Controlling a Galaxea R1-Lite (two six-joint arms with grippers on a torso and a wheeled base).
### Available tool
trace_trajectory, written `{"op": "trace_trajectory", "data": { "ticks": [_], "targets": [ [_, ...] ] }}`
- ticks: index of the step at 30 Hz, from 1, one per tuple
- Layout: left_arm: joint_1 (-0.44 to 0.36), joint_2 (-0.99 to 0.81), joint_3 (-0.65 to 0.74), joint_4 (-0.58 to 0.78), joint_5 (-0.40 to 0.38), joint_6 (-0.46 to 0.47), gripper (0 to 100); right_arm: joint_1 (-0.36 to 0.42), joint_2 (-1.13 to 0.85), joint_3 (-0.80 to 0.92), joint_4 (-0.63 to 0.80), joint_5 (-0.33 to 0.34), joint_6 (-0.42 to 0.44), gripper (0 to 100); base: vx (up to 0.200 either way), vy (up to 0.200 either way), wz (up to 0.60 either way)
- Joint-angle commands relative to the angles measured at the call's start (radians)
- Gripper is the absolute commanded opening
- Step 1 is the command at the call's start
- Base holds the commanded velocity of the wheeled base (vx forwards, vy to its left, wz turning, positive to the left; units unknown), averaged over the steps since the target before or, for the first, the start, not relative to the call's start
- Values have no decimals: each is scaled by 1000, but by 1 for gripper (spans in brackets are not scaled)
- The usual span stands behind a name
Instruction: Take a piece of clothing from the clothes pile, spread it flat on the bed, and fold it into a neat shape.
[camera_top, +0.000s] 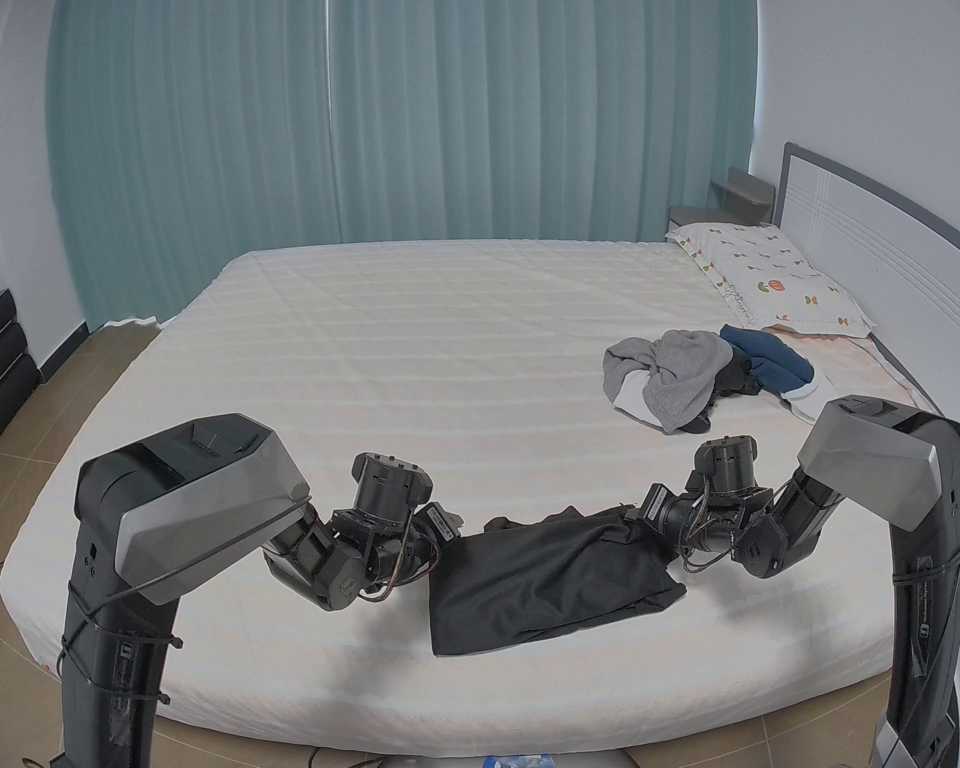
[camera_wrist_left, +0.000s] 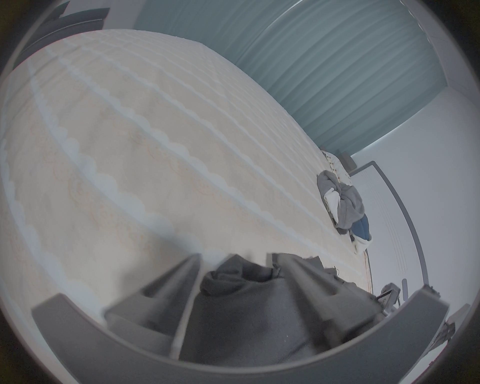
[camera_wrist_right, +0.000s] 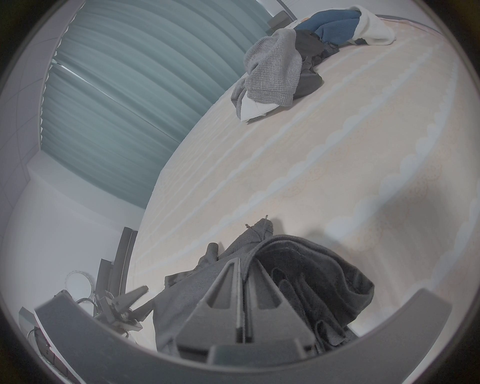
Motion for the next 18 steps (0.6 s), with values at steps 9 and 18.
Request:
{"op": "trace_trajectory", "data": {
  "ticks": [9, 18],
  "targets": [
    [-5, 21, -2, -22, 93, -11, 0, -4, 5, 13, -31, -3, -1, 0, 0, 0, 0],
    [3, 39, 2, -99, 162, -55, 0, -7, 7, 36, -115, -3, -1, 0, 0, 0, 0]
  ]
}}
